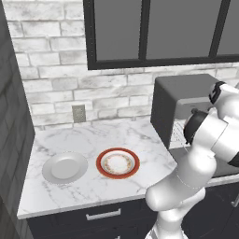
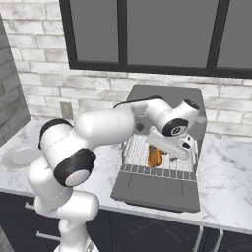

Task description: Open the toaster oven door. Place the hotdog bun on the top rack in the toaster oven and place the chicken drumstick on the bottom rack.

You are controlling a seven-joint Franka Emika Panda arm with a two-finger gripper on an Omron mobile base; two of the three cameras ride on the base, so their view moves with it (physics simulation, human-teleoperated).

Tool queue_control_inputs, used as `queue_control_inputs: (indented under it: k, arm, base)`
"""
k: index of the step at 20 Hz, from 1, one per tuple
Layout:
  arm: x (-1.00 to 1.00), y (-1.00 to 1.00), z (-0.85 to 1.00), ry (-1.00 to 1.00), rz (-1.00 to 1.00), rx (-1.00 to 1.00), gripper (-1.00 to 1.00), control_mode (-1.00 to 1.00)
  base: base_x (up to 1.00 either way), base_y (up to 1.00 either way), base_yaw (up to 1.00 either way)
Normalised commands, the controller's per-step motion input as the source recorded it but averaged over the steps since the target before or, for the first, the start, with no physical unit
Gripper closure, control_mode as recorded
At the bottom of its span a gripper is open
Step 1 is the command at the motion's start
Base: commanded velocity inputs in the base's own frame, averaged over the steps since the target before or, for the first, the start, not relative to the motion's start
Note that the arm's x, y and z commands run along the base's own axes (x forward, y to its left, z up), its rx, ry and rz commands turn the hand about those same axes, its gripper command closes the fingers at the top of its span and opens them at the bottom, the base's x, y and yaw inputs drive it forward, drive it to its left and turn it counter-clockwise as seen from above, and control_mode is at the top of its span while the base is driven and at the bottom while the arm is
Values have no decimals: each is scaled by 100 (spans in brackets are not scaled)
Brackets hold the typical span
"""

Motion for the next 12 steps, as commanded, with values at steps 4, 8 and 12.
queue_control_inputs:
  k: [4, 8, 12]
  arm:
    - [-1, 6, -11, 1, 14, 14, -100, -100]
    - [-11, 1, -8, 1, 21, 18, -100, -100]
    - [-3, 4, -17, 1, 21, 16, -100, -100]
  base:
    - [0, 0, 0]
    - [0, 0, 0]
    - [0, 0, 0]
